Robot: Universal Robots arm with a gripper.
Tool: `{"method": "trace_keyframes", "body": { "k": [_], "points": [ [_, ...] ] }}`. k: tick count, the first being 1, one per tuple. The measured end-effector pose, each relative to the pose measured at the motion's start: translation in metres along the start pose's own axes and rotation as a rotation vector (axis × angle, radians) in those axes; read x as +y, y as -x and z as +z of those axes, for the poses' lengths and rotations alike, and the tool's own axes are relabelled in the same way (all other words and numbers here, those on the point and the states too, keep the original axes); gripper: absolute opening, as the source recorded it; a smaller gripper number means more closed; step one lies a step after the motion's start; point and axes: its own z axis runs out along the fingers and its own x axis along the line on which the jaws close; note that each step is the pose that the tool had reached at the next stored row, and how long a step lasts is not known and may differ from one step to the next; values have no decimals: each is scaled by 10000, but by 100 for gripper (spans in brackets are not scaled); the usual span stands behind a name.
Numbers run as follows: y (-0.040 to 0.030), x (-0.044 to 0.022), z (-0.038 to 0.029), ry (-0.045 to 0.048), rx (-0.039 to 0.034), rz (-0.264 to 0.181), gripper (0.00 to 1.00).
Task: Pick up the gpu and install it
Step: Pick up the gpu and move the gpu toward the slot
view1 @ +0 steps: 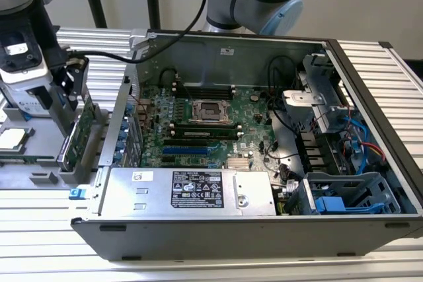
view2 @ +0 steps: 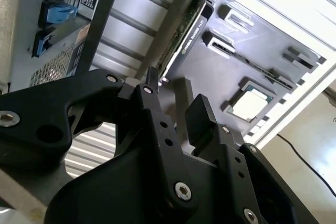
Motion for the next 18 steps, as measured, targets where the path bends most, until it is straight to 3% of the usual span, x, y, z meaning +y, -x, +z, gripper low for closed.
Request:
{"method": "trace_keyframes", "body": {
  "k": [18],
  "points": [
    [-1, -6, 127, -1, 5, 0, 100]
  ]
}}
